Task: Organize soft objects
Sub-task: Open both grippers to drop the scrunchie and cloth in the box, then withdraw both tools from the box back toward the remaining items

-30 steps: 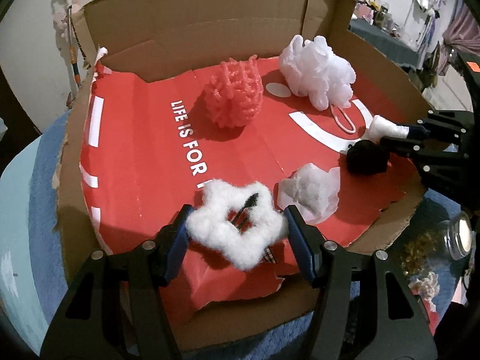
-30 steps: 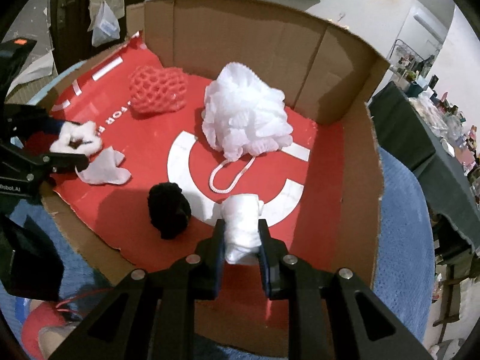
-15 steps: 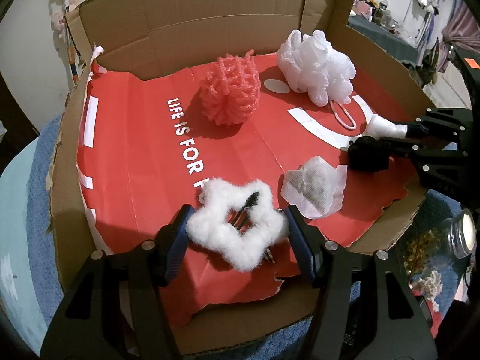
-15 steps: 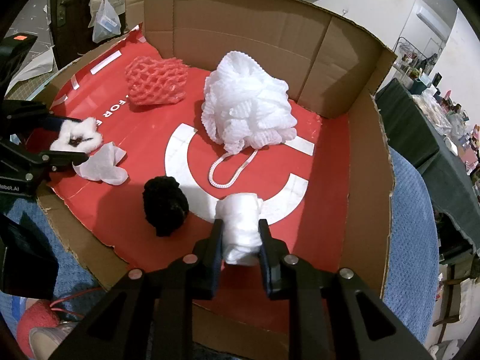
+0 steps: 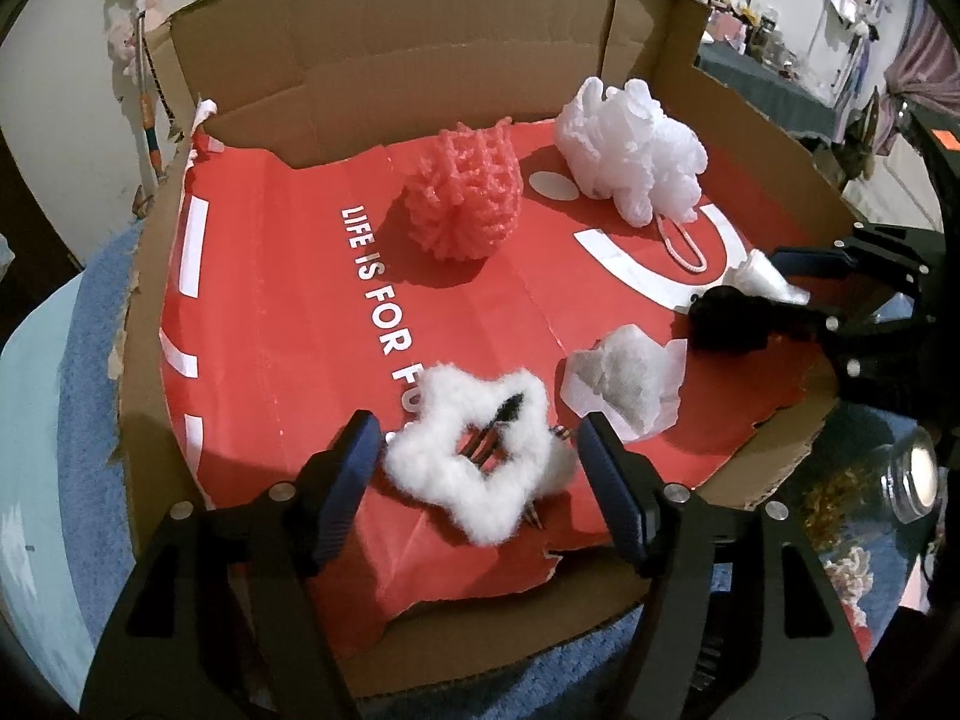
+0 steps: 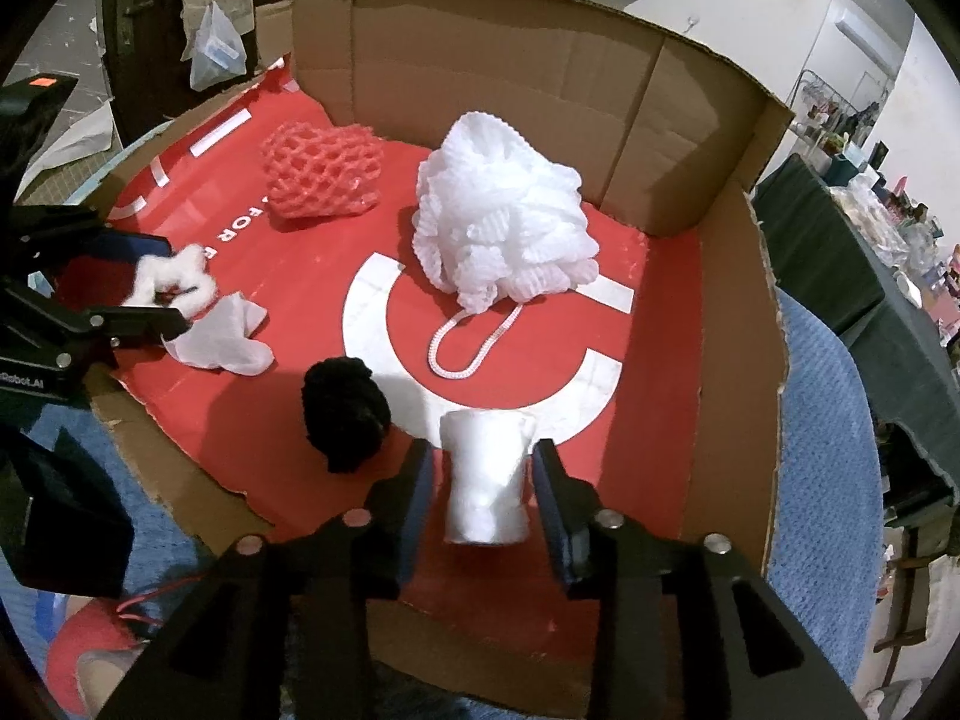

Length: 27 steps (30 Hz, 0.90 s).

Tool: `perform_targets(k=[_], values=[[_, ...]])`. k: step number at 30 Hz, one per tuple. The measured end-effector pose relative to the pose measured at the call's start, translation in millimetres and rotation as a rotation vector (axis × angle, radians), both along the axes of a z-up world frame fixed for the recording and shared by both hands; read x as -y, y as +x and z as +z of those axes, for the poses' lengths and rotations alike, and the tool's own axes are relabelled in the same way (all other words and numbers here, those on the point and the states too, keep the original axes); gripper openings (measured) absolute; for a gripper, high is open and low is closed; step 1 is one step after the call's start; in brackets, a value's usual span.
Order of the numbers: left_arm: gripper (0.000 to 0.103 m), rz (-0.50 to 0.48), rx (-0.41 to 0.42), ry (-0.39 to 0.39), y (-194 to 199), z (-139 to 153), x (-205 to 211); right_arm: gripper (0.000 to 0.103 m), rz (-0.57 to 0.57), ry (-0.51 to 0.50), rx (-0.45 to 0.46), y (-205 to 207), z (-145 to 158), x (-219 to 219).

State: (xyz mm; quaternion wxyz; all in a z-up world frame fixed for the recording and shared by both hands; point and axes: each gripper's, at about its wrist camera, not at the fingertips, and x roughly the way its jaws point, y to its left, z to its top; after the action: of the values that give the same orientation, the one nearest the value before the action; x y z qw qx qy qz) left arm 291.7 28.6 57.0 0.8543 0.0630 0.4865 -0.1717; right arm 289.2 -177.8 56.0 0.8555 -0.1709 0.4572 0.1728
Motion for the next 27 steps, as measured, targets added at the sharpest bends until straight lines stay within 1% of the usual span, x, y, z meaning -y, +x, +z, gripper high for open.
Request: perform_targets(k=[3, 7, 8, 10, 12, 17, 18, 21, 27], values=[[0.067, 0.01, -0.002, -0.01, -1.2, 2.6, -3.1, 0.051, 0.01, -0.01, 0.017, -5.0, 3.2, -3.7], [0.068, 0.007, -0.001, -0.042, -7.9, 8.4, -6.5, 0.052, 0.003, -0.002, 0.033, -10.3, 10.0, -3.2], [0.069, 0.005, 0.005, -0.051, -10.9, 10.8, -6.8, 0.053, 0.001, 0.002, 0.037, -11.3, 11.8, -2.1], [0.075, 0.002, 0.016, -0.063, -16.1, 15.7, -6.4, 0.055, -0.002, 0.012, 0.044, -14.6, 16.6, -0.7], [0.075, -0.002, 0.036, -0.077, -22.7, 22.5, -5.4, 0.06, -0.006, 0.019, 0.06, -19.3, 22.7, 0.2], [0.075, -0.005, 0.091, -0.102, -43.3, 43.6, -3.2, 0.062, -0.008, 0.039, 0.091, -33.2, 37.4, 0.9], [0.077, -0.006, 0.103, -0.106, -47.2, 47.8, -1.8, 0.065, -0.008, 0.047, 0.1, -37.4, 41.5, 0.9], [0.085, -0.002, 0.152, -0.122, -62.8, 62.2, -2.1, 0.07, -0.01, 0.061, 0.132, -48.7, 53.8, 1.8], [0.087, 0.005, 0.25, -0.166, -97.0, 88.7, 1.0, 0.077, -0.016, 0.108, 0.198, -74.9, 78.6, 4.4]])
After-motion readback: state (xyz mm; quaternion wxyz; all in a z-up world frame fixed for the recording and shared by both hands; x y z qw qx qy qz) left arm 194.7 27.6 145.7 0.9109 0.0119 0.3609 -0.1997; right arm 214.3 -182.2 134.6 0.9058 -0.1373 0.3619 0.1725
